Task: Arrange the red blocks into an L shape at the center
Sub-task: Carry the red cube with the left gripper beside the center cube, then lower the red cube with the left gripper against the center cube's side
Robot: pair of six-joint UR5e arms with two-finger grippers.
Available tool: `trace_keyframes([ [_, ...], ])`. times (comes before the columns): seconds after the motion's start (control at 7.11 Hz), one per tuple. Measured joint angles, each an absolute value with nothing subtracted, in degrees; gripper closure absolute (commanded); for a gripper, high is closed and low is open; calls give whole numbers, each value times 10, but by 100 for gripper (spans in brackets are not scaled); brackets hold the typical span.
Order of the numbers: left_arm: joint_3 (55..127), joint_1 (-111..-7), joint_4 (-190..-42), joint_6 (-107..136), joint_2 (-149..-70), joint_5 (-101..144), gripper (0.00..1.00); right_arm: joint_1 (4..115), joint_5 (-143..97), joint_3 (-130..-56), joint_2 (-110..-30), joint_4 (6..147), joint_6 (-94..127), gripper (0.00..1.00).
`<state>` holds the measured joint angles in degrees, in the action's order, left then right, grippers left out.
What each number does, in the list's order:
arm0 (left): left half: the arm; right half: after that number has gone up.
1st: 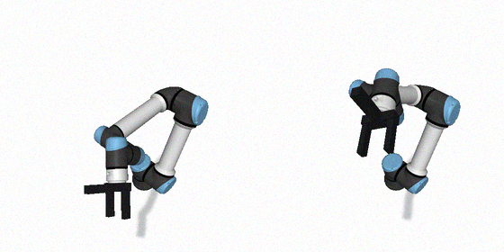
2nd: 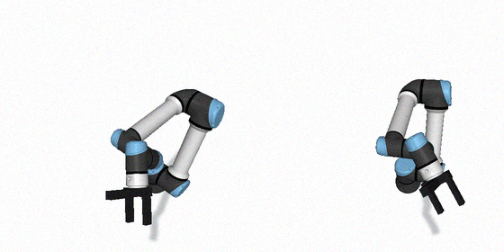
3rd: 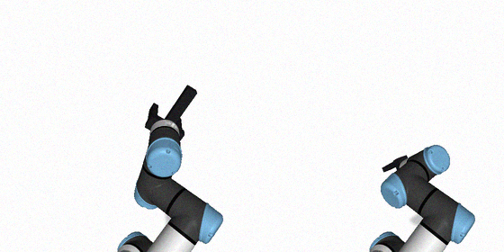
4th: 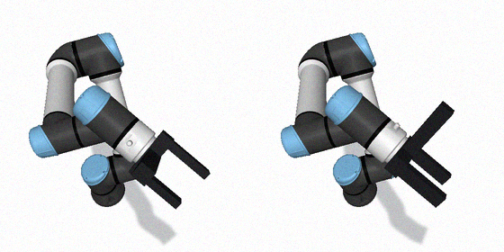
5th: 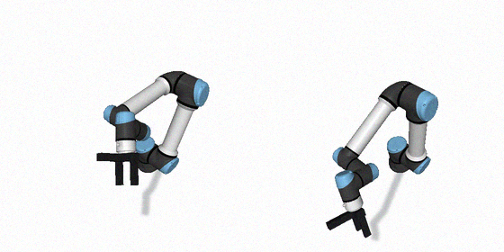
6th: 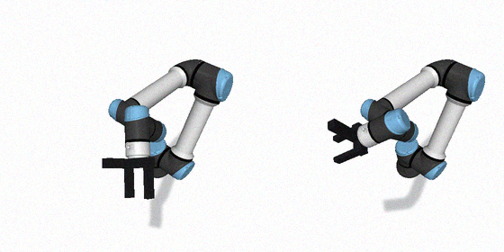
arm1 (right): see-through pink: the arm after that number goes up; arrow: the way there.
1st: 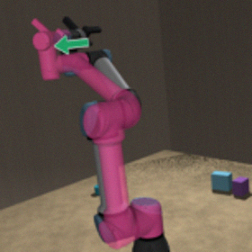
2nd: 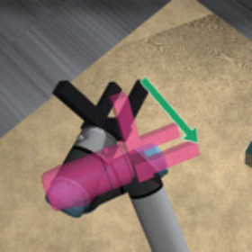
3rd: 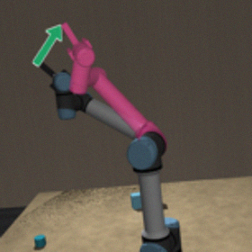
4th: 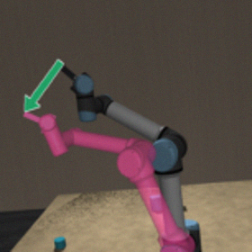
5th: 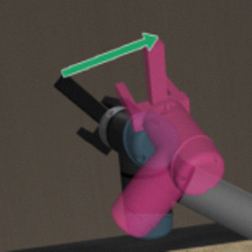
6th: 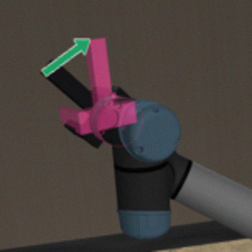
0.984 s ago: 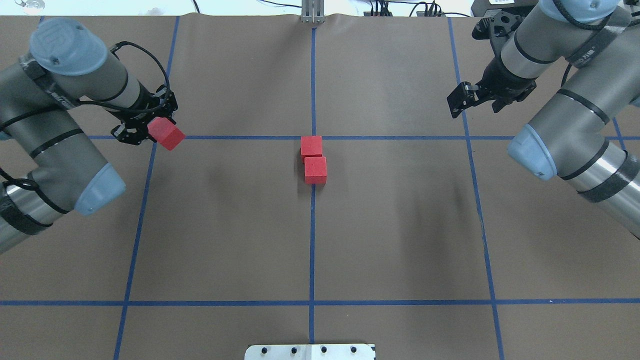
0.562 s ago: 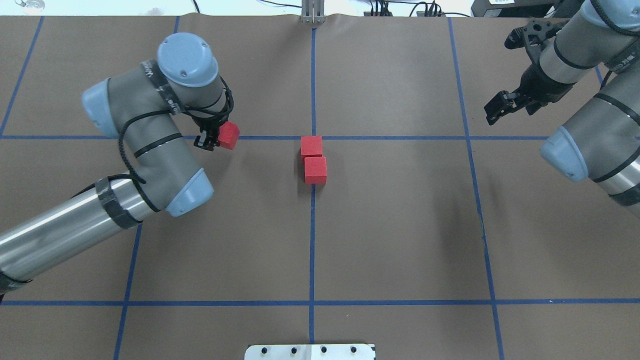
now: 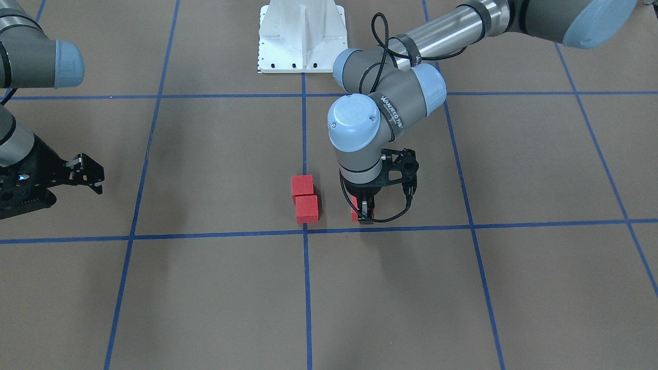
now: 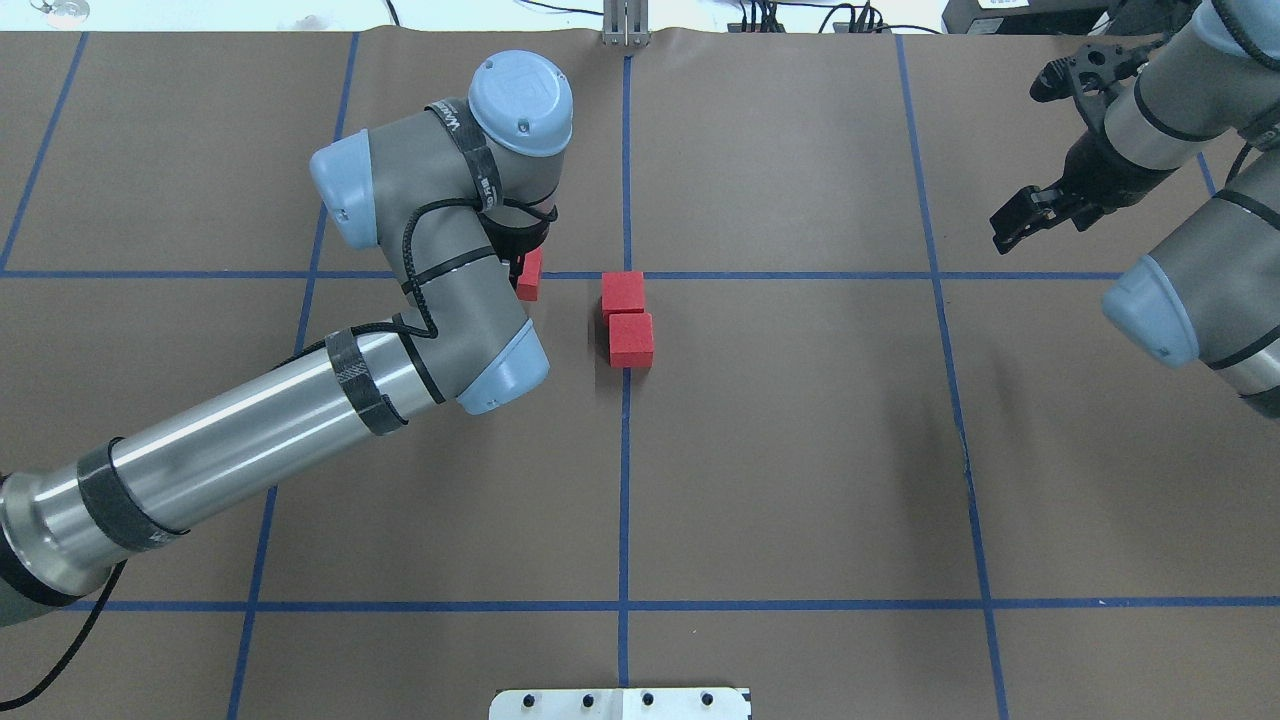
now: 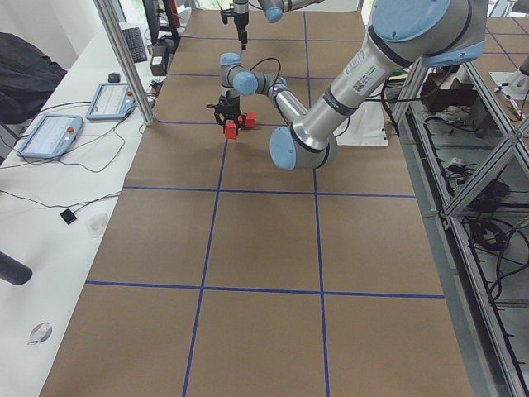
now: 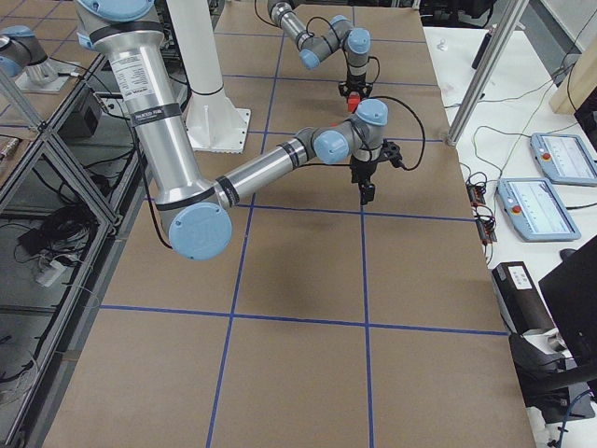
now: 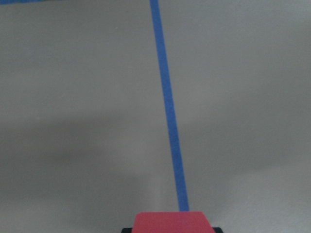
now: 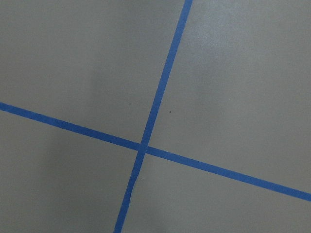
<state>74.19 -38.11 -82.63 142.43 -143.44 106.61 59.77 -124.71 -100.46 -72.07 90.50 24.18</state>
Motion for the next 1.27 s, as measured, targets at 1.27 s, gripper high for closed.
trace_keyframes([
  [1.27, 689, -368, -915, 1443, -1449, 1077, 100, 597, -1248, -1015, -720, 905, 245, 1],
])
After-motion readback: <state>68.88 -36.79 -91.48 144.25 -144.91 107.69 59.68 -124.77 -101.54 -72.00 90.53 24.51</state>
